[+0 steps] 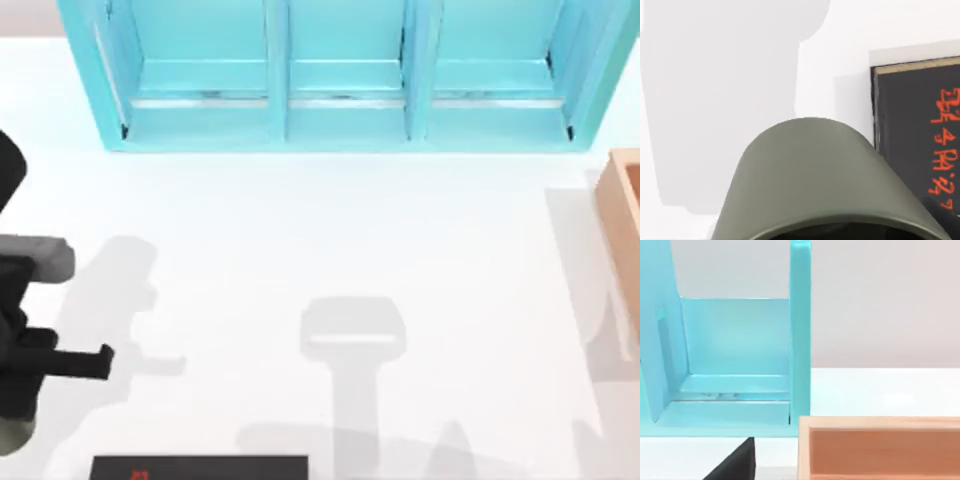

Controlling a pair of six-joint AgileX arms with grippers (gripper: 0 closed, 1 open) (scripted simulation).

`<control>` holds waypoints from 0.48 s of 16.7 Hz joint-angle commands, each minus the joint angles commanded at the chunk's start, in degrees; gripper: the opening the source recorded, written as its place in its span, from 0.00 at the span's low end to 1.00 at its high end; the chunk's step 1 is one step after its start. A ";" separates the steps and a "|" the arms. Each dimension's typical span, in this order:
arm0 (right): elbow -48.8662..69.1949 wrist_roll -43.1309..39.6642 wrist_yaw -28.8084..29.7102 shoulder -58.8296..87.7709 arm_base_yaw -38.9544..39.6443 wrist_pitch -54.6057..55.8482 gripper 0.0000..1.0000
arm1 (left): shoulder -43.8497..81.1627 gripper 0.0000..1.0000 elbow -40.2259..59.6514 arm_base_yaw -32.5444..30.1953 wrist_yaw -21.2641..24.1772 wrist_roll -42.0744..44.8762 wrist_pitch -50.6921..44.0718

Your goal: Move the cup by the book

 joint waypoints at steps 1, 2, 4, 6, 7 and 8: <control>0.00 0.00 0.00 0.00 0.00 0.00 1.00 | -1.92 0.00 -1.60 -0.99 -0.35 -3.17 0.24; 0.00 0.00 0.00 0.00 0.00 0.00 1.00 | -3.53 0.00 -2.93 -1.80 -0.67 -5.75 0.44; 0.00 0.00 0.00 0.00 0.00 0.00 1.00 | -5.72 0.00 -4.69 -2.86 -1.17 -9.09 0.74; 0.00 0.00 0.00 0.00 0.00 0.00 1.00 | -6.25 0.00 -5.10 -3.11 -1.31 -9.88 0.82; 0.00 0.00 0.00 0.00 0.00 0.00 1.00 | -6.25 0.00 -5.10 -3.11 -1.31 -9.88 0.82; 0.00 0.00 0.00 0.00 0.00 0.00 1.00 | -6.25 0.00 -5.10 -3.11 -1.31 -9.88 0.82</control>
